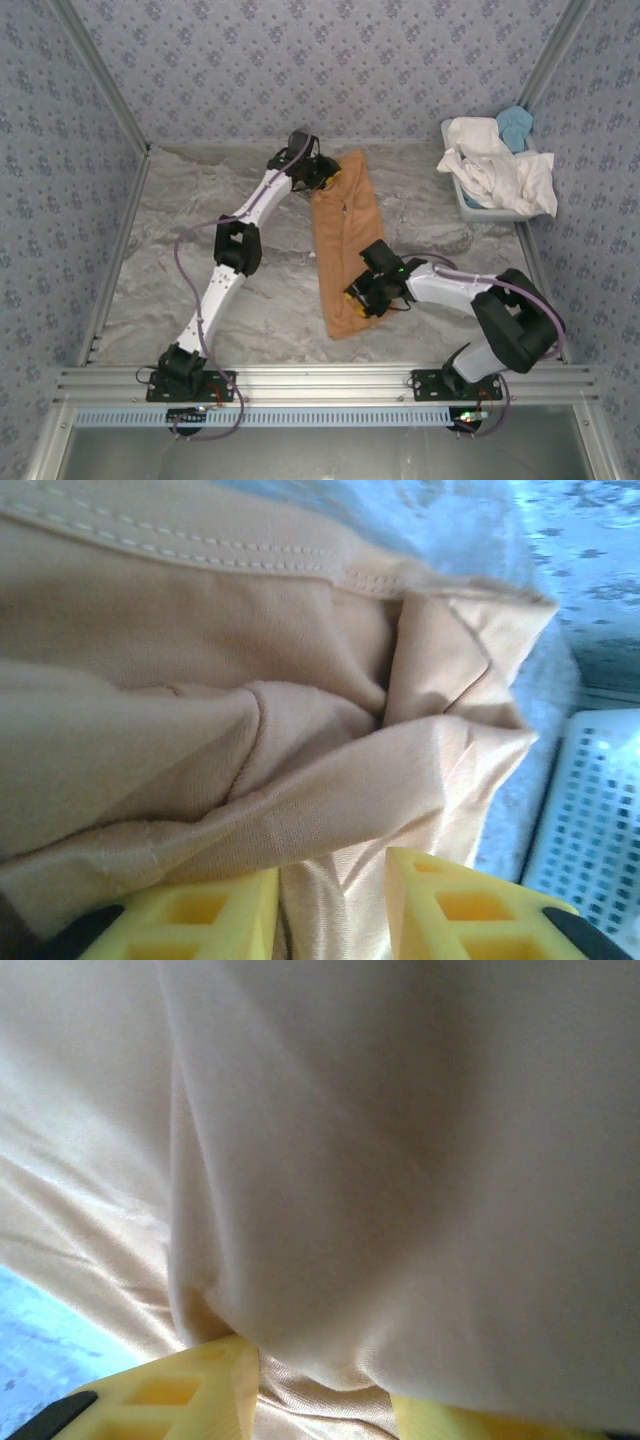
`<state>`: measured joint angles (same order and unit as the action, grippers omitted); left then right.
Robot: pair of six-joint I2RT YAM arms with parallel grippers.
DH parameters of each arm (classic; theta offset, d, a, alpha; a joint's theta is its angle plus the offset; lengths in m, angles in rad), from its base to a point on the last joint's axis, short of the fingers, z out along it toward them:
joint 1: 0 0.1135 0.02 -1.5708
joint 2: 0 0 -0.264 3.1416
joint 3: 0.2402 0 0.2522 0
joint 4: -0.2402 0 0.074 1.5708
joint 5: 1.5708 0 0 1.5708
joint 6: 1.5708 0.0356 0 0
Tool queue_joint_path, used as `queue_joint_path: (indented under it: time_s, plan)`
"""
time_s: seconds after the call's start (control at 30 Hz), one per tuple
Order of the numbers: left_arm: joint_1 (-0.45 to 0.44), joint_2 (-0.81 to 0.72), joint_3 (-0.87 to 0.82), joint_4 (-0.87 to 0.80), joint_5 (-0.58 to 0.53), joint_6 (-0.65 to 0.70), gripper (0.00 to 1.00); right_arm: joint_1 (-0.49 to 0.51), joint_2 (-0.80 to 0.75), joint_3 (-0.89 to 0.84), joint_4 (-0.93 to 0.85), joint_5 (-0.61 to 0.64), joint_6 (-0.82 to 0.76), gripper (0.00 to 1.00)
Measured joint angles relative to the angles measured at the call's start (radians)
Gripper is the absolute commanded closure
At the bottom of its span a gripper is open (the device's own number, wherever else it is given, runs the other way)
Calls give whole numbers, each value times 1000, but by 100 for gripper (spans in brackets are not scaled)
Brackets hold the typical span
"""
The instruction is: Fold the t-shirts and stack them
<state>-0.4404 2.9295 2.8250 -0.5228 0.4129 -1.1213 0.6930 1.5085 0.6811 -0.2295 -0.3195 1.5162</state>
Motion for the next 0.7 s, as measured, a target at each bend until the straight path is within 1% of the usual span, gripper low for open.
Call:
queue_joint_path:
  time_s: [0.07,0.13,0.17,0.2,0.3,0.4,0.5,0.53,0.6,0.67,0.7]
  plan:
    - [0,13,11,51,6,-23,53,26,46,43,21,-4,26,58]
    - [6,25,37,63,-1,-23,48,42,67,71,22,2,37,57]
    - [10,25,47,58,-11,-14,44,49,68,80,9,10,38,57]
    - [18,25,57,48,-31,7,43,53,66,87,-11,18,37,56]
    - [45,-12,51,-17,-121,93,43,54,37,94,-95,36,36,54]
    - [81,-105,0,-115,-204,175,47,42,-35,108,-218,56,9,52]
    - [115,-205,-9,-219,-242,238,53,6,-124,170,-344,103,-51,51]
    - [122,-237,-10,-251,-242,249,56,-13,-153,192,-363,116,-81,52]
    - [123,-302,-33,-310,-229,261,59,-66,-198,218,-366,123,-157,53]
    - [106,-367,-97,-349,-208,266,61,-128,-216,227,-354,125,-243,53]
    - [85,-408,-158,-360,-195,266,62,-161,-214,226,-339,121,-291,54]
